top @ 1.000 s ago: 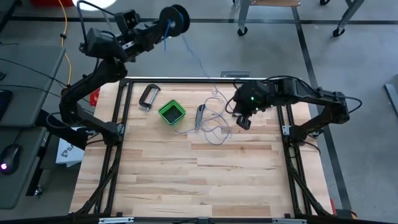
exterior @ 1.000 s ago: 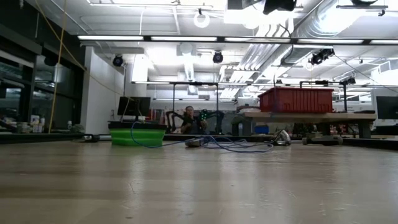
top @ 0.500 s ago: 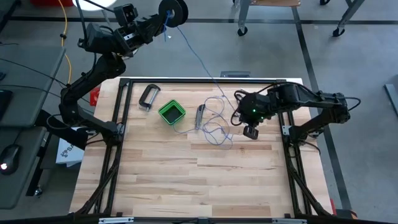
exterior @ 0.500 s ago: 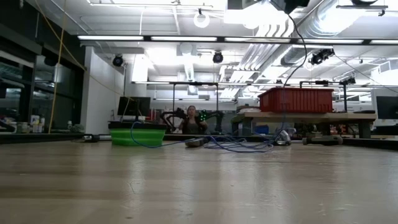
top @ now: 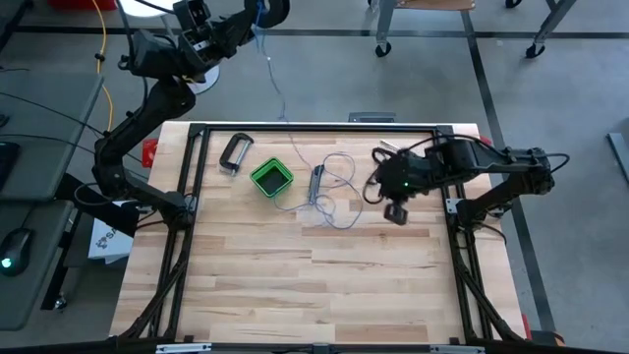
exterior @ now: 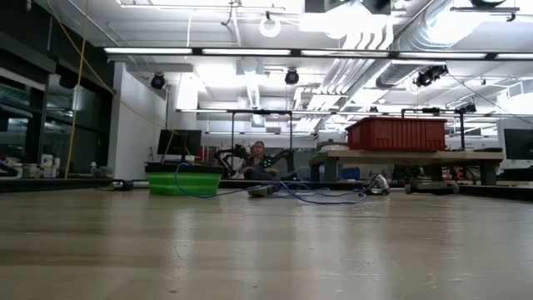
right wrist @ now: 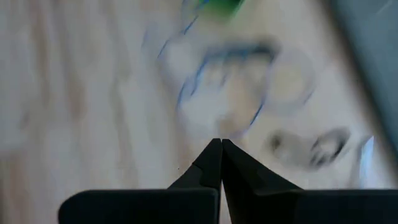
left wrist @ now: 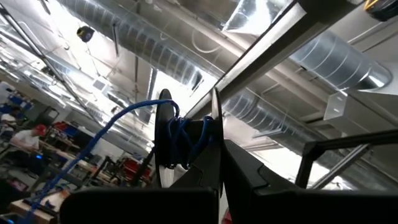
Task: Coil cords
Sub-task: Coil the blue wire onto the spool
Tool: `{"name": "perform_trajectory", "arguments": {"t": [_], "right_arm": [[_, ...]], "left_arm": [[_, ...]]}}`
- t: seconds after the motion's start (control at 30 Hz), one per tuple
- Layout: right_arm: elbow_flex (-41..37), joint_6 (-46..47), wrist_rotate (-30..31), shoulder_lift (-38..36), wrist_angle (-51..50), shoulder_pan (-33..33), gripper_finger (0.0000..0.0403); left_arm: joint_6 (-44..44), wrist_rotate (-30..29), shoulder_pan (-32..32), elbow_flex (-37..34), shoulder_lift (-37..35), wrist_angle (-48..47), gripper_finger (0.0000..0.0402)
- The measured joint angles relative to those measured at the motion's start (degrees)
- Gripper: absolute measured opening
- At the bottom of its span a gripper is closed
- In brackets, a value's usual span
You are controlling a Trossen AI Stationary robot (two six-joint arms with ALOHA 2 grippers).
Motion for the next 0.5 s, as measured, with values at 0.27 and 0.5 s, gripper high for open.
{"name": "perform_trajectory", "arguments": {"t": [0.27,0.5], "right_arm": [[0.00,-12.63,10.55,0.07,38.59,-7.91,0.0000],[0.00,-6.08,-4.94,0.42,67.68,-17.90,0.0021]], "left_arm": [[0.02,0.09,-4.60,0.00,0.05,-3.85,0.0000],[1.13,0.10,-8.90,-0.02,0.29,-5.10,0.0000]]}}
